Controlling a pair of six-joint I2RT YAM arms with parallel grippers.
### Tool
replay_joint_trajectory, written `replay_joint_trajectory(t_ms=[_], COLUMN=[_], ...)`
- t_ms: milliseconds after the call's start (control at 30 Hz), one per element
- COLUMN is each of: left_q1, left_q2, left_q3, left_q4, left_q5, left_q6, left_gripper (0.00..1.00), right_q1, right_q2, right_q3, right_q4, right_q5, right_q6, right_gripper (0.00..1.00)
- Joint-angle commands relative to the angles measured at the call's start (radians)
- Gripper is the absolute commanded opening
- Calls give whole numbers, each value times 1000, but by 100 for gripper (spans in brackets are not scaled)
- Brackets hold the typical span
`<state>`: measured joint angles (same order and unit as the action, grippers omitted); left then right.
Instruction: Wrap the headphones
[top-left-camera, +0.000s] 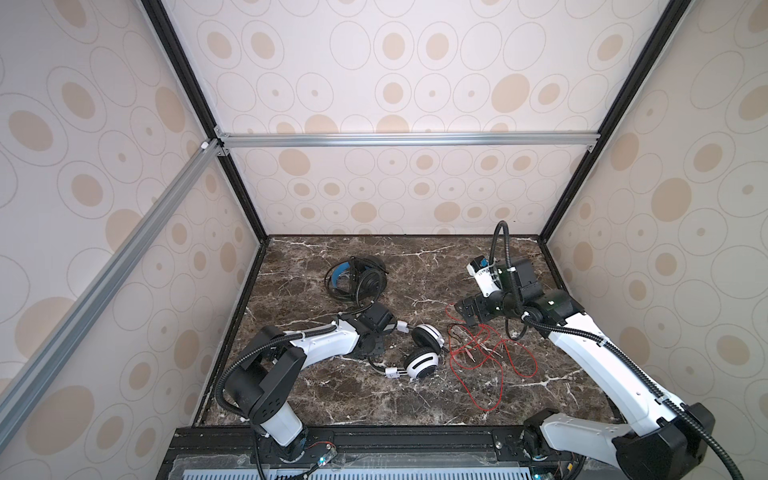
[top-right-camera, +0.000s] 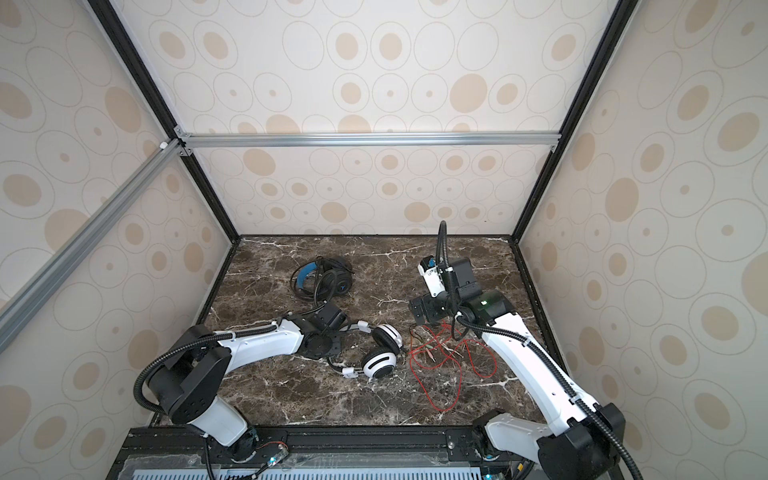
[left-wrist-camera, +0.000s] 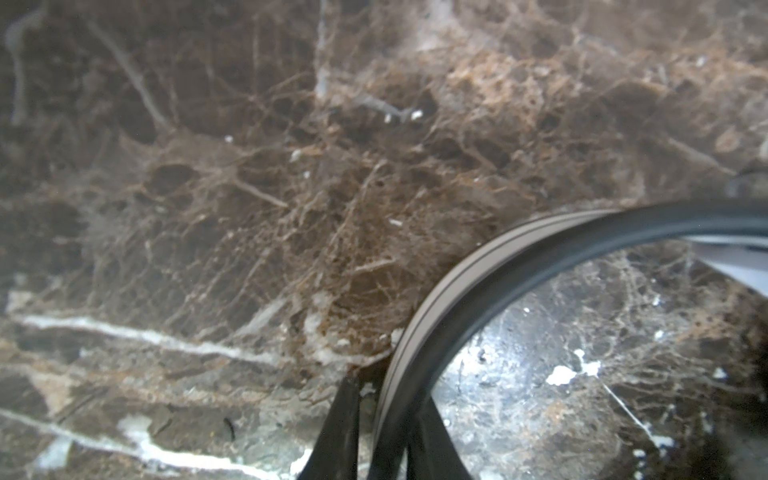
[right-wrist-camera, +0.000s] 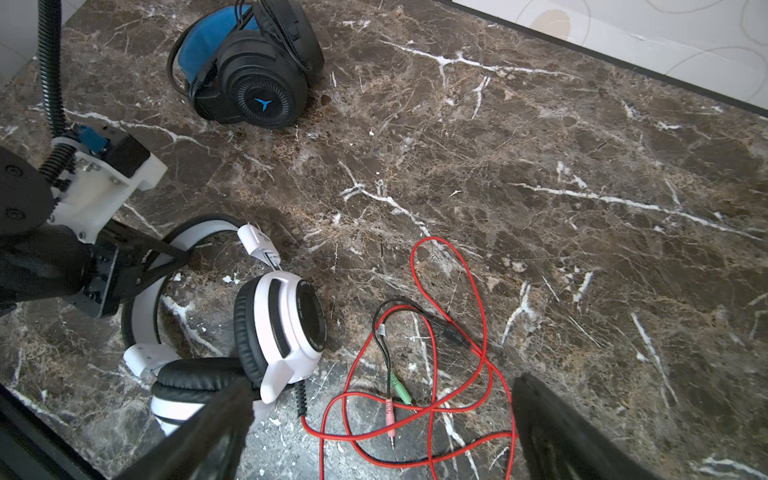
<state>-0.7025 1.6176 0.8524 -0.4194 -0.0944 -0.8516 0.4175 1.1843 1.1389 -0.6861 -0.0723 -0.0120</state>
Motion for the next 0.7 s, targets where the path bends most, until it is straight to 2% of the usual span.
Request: replay_joint_trajectory(t_ms=[0, 67, 100, 233, 367, 433, 500, 567, 667], left_q1=[-2, 0, 3, 12, 35, 50, 70, 88, 100], left_q2=[14, -5, -20, -92, -179, -216, -242, -256, -296], left_q3=[-20, -29, -35, -31, -1, 18, 53, 101, 192], left_q4=[36, 52, 62, 66, 59, 56, 31, -13, -71], left_q5=[-11, -9, -3, 4, 10, 20, 25, 29, 24], left_q6=[71, 103, 121, 209, 304, 342, 372, 390, 428], left_gripper=[11, 2, 0, 0, 0, 0, 0, 0, 0], right_q1=[-7, -6, -6, -2, 35, 38, 41, 40, 41], right_q2=[25, 37, 37, 31, 13, -1, -16, -25, -45], right_q3=[78, 133, 146, 199, 240, 241, 239, 232, 195], right_q4=[-47, -76, -74, -99, -157, -152, -118, -73, 50], right_q5=[47, 34, 23, 6, 109, 123, 98, 53, -130], right_q6=[-11, -7, 7, 93, 203, 259, 276, 241, 116], right_gripper=[100, 100, 100, 99, 99, 99, 99, 100, 100])
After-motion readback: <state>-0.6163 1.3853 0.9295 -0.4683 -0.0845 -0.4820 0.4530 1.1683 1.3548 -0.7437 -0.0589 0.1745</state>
